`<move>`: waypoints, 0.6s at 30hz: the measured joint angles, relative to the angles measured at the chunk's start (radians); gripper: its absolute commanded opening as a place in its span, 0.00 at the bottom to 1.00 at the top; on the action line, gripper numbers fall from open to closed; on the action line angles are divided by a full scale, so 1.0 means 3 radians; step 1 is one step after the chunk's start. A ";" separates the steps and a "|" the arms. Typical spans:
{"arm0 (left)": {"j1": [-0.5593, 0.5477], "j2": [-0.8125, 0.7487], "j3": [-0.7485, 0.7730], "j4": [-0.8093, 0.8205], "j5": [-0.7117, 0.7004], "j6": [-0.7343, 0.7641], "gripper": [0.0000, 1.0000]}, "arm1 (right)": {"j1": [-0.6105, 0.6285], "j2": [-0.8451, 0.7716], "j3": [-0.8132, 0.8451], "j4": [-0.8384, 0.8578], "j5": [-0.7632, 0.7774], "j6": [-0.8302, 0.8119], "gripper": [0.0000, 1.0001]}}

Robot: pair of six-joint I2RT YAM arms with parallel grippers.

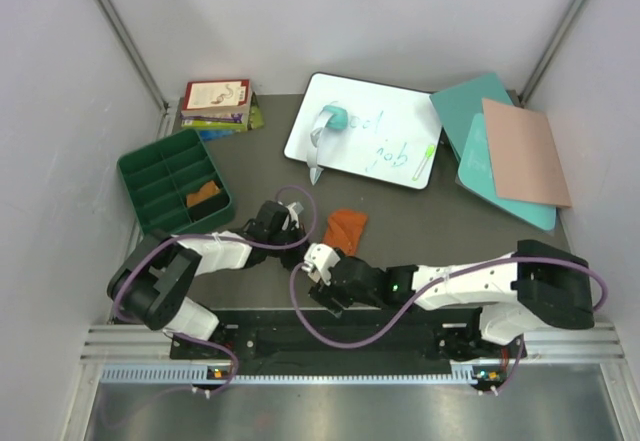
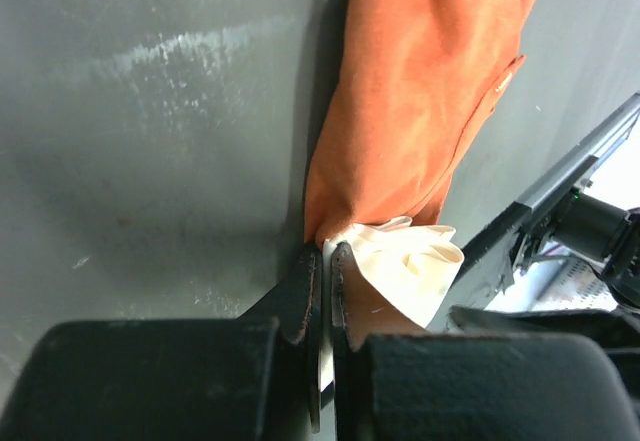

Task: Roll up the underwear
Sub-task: Roll the underwear to the center of the board.

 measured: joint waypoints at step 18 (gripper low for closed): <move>0.0085 0.0100 0.0066 -0.0210 0.0296 0.0056 0.00 | 0.0155 0.0607 -0.0023 0.0462 0.0604 -0.0281 0.58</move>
